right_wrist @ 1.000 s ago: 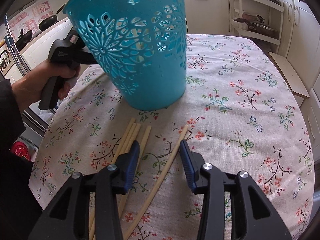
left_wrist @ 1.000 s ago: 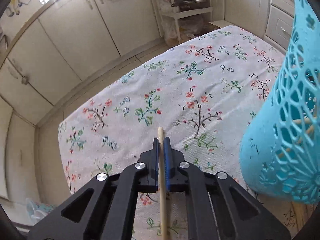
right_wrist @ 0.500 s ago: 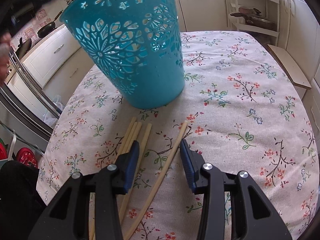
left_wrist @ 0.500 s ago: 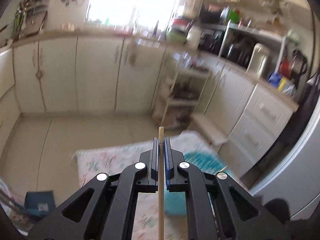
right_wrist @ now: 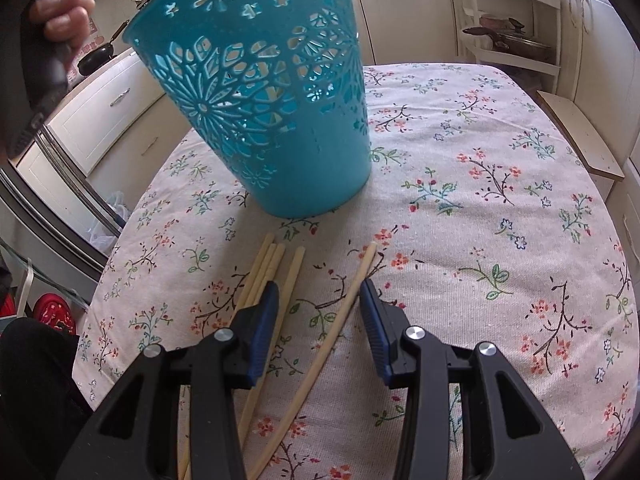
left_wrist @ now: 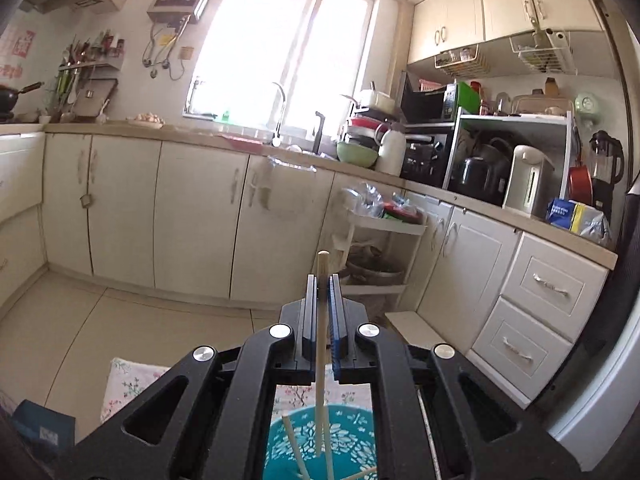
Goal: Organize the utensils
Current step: 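Hold the chopstick above the teal cup and open the left tool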
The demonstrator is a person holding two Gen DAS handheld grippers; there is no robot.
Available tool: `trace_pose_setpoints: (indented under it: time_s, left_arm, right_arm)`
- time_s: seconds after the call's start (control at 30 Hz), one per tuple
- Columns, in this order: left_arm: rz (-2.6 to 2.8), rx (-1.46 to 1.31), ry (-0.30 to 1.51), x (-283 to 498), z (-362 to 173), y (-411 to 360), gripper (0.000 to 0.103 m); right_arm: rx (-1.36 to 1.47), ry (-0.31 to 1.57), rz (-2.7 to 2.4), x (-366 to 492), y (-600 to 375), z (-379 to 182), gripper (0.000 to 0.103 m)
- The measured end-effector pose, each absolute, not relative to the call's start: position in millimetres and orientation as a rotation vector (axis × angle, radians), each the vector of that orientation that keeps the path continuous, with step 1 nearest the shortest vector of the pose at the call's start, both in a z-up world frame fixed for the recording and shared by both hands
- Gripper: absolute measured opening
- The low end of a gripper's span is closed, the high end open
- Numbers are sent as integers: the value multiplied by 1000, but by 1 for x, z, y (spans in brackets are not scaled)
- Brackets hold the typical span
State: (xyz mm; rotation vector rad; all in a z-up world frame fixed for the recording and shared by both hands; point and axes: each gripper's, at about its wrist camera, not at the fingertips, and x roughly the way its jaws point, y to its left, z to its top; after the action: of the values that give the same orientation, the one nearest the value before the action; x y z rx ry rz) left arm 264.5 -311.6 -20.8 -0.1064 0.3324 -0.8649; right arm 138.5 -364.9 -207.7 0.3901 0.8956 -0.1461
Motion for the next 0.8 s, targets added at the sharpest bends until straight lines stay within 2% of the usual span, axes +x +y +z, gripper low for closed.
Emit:
trace_pose_setpoints:
  time_s: [0.37,0.43,0.5,0.6,0.7,0.8]
  left_arm:
    - [-880,80,475,260,-64,-313,7]
    - [-867,85,482,253,-65,-298,15]
    - [-838,64,476,246,-62,-278,42]
    - [-784,8,461,238,-61,-240,62]
    - [-734,-17,468,236,-72,-206,70]
    - [-677,-56,507,243,-90,-180,73]
  right_arm:
    - [382,895,-146,138,-365,-207,42]
    - [385,895,-145,138,-366,-207,42]
    - [398,893,-140,136,-367,-207,42]
    - [381,891,-148,135,-366,-207,42]
    - [343,896,-167,138,-360,-206,42]
    - [313,904,-183,140,-356,-206,43]
